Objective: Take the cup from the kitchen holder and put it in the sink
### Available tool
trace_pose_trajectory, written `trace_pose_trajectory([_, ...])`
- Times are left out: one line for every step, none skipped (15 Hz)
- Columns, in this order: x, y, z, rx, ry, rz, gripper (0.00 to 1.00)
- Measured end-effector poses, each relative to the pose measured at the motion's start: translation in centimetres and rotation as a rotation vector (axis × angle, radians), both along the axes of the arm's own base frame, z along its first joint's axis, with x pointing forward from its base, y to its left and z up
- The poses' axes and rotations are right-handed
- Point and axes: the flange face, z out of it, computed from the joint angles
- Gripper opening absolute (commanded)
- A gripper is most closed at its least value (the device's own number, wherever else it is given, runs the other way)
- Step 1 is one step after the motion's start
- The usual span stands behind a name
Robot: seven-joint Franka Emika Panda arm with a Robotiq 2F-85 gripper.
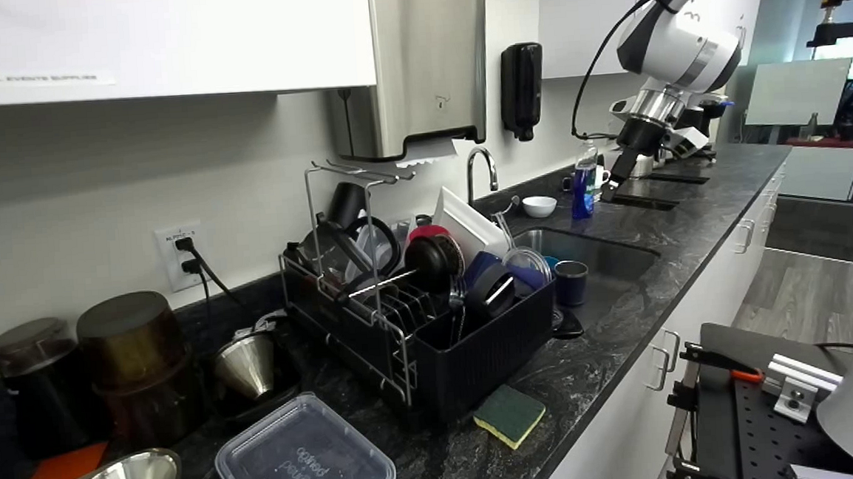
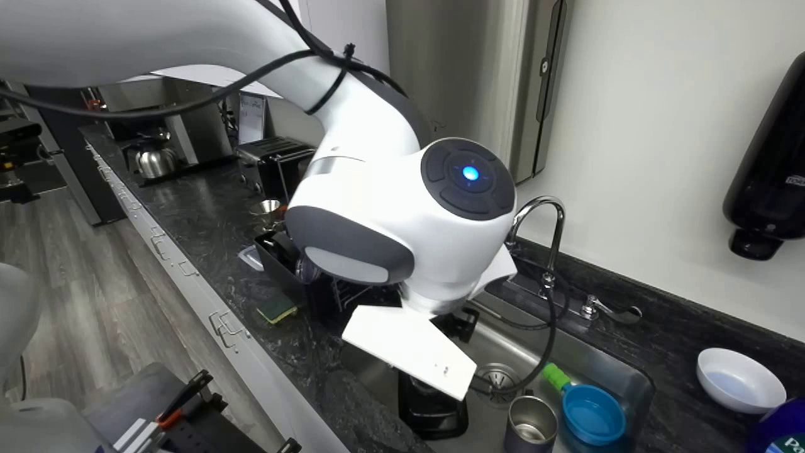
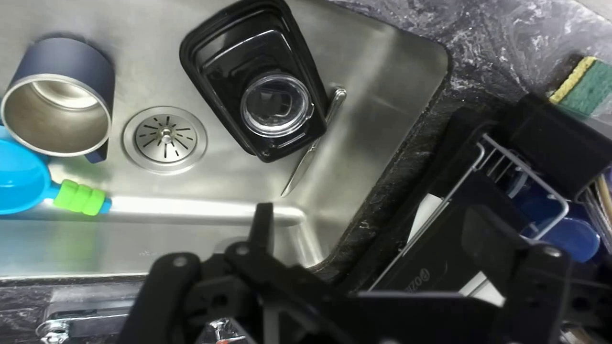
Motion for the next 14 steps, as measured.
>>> trace_pose_trajectory([0.0,0.7,0.1,0.004,0.001,-0.007,1.00])
trace_pose_trajectory([0.0,1.3,0.1,0.006,0.001,-0.012,1.00])
trace_pose_trajectory([0.0,1.8,0.1,0.004,0.003,-0.017,1.00])
trace_pose_trajectory([0.0,2.3,0.1,-0.001,0.004,-0.025,1.00])
trace_pose_trajectory([0.0,2.7,0.0,-0.008,0.004,-0.038,1.00])
trace_pose_trajectory([0.1,3.0,0.0,-0.016,0.006,-0.059,1.00])
trace_pose_trajectory([0.3,3.4,-0.1,-0.027,0.007,-0.089,1.00])
trace_pose_trajectory([0.5,3.7,-0.1,-0.041,0.009,-0.123,1.00])
trace_pose_trajectory([0.9,4.1,-0.1,-0.055,0.009,-0.160,1.00])
trace_pose_trajectory([1.3,4.5,-0.1,-0.070,0.007,-0.202,1.00])
trace_pose_trajectory([1.8,4.9,-0.1,-0.084,0.005,-0.242,1.00])
trace_pose_trajectory([2.2,5.3,0.0,-0.095,0.002,-0.280,1.00])
trace_pose_trajectory([2.6,5.7,0.0,-0.105,0.001,-0.313,1.00])
trace_pose_trajectory([3.1,6.1,0.0,-0.116,0.002,-0.342,1.00])
